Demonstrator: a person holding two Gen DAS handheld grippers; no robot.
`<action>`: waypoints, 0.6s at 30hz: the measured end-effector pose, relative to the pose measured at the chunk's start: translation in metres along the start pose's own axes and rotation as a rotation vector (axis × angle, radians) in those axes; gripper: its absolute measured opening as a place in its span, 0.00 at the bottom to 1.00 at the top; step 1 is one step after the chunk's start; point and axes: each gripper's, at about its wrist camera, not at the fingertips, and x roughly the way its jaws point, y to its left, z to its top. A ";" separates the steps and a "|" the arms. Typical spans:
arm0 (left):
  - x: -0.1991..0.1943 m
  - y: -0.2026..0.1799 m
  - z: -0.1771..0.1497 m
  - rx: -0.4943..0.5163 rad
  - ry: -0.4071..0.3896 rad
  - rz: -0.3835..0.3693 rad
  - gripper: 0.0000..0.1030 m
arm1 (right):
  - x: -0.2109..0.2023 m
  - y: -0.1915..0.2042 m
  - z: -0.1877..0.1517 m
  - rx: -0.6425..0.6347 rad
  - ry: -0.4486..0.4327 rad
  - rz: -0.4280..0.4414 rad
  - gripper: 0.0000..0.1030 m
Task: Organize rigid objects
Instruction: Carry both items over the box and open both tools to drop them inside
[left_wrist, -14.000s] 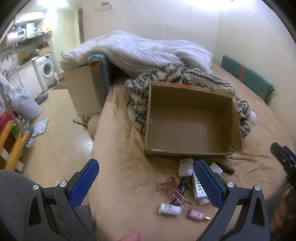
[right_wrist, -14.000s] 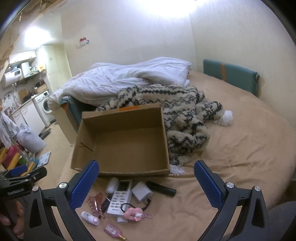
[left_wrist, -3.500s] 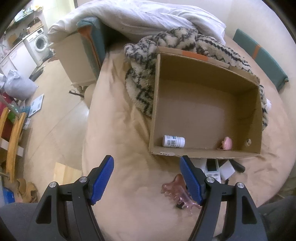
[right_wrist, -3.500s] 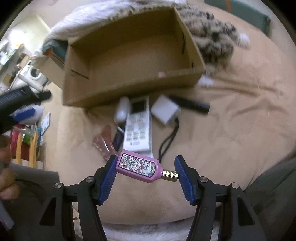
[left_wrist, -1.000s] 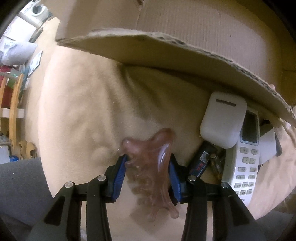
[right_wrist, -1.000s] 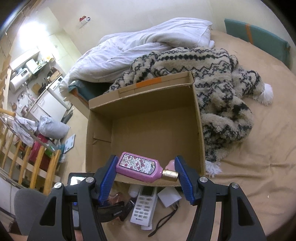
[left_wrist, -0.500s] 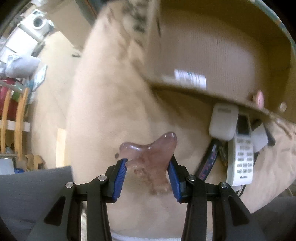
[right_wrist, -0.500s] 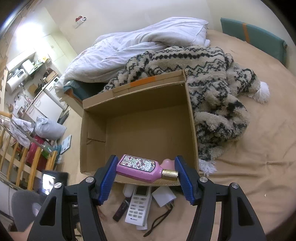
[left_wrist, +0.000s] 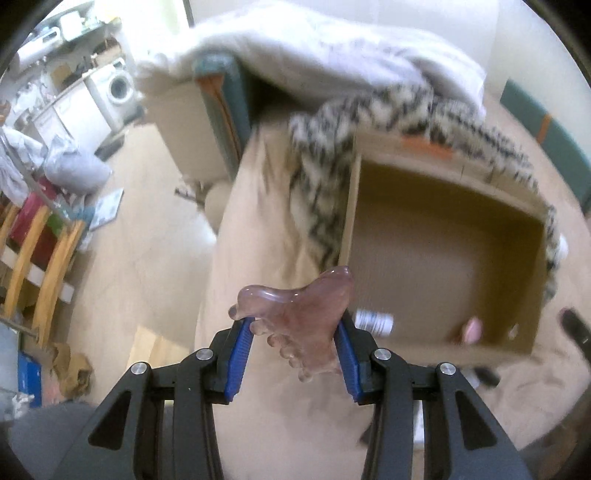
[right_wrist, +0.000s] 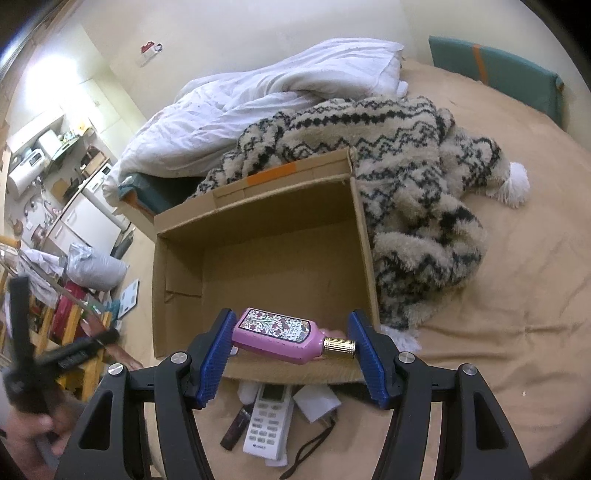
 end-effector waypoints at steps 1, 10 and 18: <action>-0.006 -0.001 0.008 0.001 -0.028 -0.002 0.38 | 0.000 0.001 0.004 -0.012 -0.009 -0.005 0.64; 0.002 -0.036 0.042 0.054 -0.110 -0.010 0.39 | 0.017 0.002 0.029 -0.066 -0.029 -0.021 0.64; 0.039 -0.077 0.052 0.085 -0.096 -0.026 0.38 | 0.056 0.003 0.038 -0.085 0.044 -0.046 0.64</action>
